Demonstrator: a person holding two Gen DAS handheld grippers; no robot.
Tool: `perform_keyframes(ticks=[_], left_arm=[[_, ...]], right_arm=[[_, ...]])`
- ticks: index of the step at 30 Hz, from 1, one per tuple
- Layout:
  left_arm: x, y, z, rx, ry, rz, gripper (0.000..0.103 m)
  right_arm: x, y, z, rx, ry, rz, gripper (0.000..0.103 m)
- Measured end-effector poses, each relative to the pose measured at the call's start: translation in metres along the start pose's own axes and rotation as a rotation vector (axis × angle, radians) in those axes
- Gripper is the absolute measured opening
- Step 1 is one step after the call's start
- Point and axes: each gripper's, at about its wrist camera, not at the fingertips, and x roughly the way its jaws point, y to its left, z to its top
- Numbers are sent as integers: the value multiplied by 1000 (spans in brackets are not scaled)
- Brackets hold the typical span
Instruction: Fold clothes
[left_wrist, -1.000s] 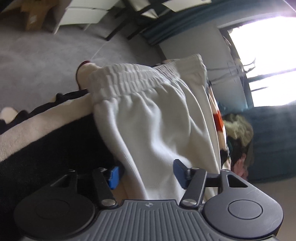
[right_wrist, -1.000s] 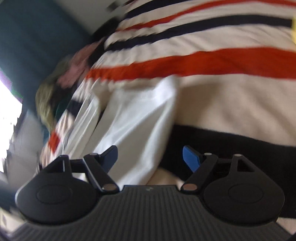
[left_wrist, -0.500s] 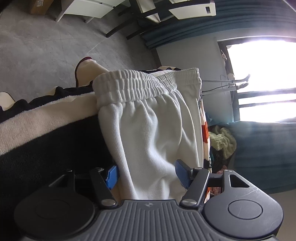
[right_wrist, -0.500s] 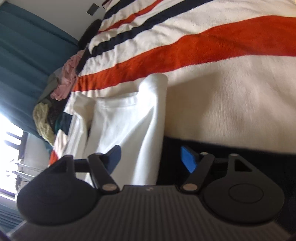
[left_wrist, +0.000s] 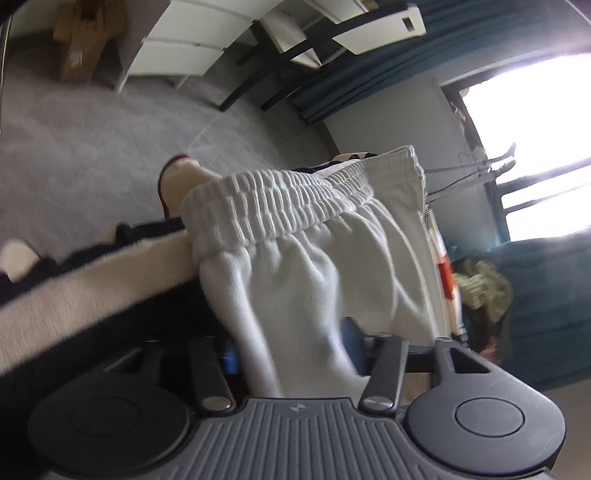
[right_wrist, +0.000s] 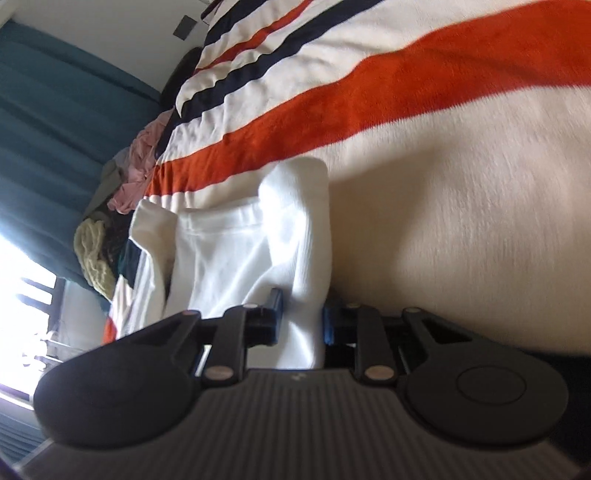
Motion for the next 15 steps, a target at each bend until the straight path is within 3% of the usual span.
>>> perform_keyframes(ticks=[4, 8, 15], left_arm=[[-4, -3, 3, 26, -25, -7, 22], [-19, -16, 2, 103, -73, -29, 10], [-69, -36, 13, 27, -222, -196, 5]], right_arm=[[-1, 6, 0, -30, -4, 10, 7], [-14, 9, 4, -34, -22, 45, 5], [-41, 34, 35, -31, -59, 174, 5]])
